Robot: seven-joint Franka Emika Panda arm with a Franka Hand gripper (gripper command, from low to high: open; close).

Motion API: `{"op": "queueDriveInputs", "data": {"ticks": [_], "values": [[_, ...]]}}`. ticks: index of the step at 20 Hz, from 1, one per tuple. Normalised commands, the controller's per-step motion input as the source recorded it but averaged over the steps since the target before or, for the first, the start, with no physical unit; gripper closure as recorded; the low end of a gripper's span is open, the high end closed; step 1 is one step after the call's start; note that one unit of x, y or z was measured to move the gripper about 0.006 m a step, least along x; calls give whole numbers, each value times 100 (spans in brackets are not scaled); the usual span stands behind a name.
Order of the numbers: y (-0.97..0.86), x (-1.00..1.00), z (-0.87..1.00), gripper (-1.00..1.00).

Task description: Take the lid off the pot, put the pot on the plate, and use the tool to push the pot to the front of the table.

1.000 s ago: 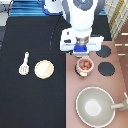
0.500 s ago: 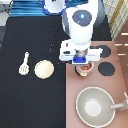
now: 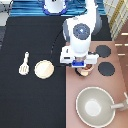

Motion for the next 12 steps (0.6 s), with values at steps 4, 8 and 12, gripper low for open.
{"op": "queueDriveInputs", "data": {"ticks": [4, 8, 12], "values": [[0, 0, 0, 100], [0, 0, 0, 100], [0, 0, 0, 100]]}}
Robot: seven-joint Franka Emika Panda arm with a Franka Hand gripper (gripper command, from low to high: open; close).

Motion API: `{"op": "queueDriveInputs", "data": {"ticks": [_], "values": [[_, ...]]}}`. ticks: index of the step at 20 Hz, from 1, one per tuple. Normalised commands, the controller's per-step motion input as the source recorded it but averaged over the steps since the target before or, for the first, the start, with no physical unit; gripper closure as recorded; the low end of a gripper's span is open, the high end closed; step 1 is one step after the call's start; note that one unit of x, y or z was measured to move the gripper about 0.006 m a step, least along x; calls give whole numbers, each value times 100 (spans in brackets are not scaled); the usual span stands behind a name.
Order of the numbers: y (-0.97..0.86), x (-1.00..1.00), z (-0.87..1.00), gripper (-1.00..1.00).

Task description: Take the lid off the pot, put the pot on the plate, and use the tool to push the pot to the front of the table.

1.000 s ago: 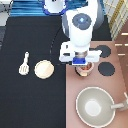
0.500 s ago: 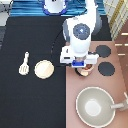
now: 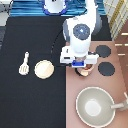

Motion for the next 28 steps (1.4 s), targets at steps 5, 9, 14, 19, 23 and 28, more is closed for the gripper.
{"op": "queueDriveInputs", "data": {"ticks": [5, 9, 14, 19, 23, 28], "values": [[1, 0, 13, 100], [0, -4, 97, 100], [-22, -32, 100, 100], [-64, -49, 87, 100], [-82, -33, 62, 100], [-94, -27, 36, 100]]}}
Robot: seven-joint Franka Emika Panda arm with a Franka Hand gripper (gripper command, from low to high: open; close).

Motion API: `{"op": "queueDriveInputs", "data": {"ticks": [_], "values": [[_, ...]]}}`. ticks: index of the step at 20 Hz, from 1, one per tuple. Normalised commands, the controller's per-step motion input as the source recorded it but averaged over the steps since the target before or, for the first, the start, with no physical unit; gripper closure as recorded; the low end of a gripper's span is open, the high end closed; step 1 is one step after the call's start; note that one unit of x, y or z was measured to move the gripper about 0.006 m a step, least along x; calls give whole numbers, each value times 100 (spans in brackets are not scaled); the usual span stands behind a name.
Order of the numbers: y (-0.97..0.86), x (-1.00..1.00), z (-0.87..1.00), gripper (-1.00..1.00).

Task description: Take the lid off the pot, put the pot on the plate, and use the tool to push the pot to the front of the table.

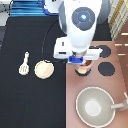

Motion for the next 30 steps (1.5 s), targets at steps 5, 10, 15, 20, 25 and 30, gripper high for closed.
{"op": "queueDriveInputs", "data": {"ticks": [5, 10, 15, 20, 25, 30], "values": [[-100, -21, 18, 100], [-100, -18, 1, 100], [-96, -14, 0, 100], [-83, -9, -9, 100], [-81, -22, -27, 100], [-73, -38, -59, 100]]}}
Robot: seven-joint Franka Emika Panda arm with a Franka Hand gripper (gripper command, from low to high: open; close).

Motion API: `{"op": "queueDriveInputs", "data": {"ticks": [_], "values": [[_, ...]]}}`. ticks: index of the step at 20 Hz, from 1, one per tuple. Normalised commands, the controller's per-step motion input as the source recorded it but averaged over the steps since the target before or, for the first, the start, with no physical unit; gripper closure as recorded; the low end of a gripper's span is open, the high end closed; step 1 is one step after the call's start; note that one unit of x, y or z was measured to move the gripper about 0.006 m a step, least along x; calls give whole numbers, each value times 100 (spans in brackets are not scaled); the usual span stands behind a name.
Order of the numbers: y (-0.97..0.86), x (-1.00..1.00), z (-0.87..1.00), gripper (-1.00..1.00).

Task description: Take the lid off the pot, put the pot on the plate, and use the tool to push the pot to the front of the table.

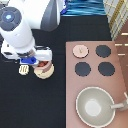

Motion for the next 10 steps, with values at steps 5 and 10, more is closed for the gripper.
{"op": "queueDriveInputs", "data": {"ticks": [5, 10], "values": [[-34, -28, -64, 100], [-4, -15, -50, 100]]}}
